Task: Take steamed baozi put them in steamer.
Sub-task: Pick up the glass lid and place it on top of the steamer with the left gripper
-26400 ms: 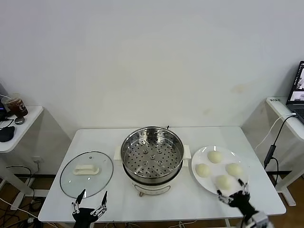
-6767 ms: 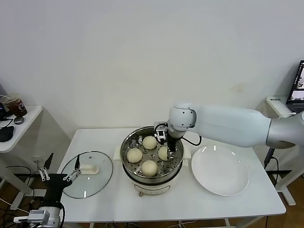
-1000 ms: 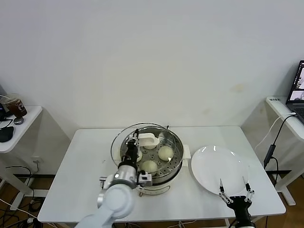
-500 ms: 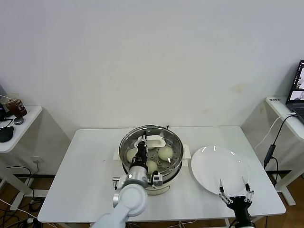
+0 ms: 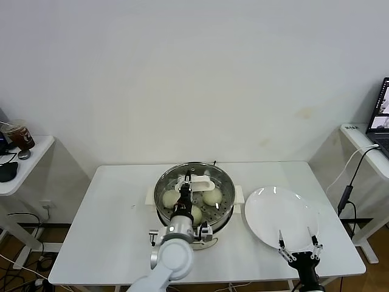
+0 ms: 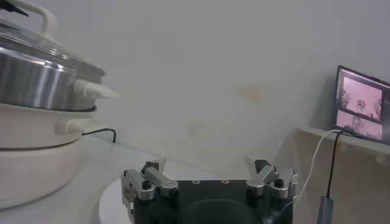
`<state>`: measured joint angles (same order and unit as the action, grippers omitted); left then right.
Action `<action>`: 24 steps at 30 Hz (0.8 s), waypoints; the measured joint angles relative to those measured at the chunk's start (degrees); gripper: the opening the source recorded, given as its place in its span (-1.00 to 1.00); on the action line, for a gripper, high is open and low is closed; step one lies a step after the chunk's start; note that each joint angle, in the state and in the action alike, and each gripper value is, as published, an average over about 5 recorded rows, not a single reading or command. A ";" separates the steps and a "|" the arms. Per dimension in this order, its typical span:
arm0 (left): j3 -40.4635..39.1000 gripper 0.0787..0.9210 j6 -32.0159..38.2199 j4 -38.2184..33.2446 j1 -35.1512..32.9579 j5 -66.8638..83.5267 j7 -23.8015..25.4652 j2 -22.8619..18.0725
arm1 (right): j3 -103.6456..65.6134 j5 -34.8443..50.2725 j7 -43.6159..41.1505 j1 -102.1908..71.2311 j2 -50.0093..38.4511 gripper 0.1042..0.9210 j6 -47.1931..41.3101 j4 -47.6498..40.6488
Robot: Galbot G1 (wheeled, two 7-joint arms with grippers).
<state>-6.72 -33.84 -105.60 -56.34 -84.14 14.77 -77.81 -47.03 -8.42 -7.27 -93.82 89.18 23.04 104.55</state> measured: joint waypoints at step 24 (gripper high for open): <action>4.44 0.40 6.82 -11.34 -9.69 15.20 -7.78 3.01 | 0.63 -0.46 -0.19 -0.03 0.06 0.76 -0.06 0.09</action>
<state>-2.28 -27.02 -116.95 -66.03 -68.94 6.99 -74.79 -46.41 -8.88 -7.46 -93.85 89.24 22.98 104.64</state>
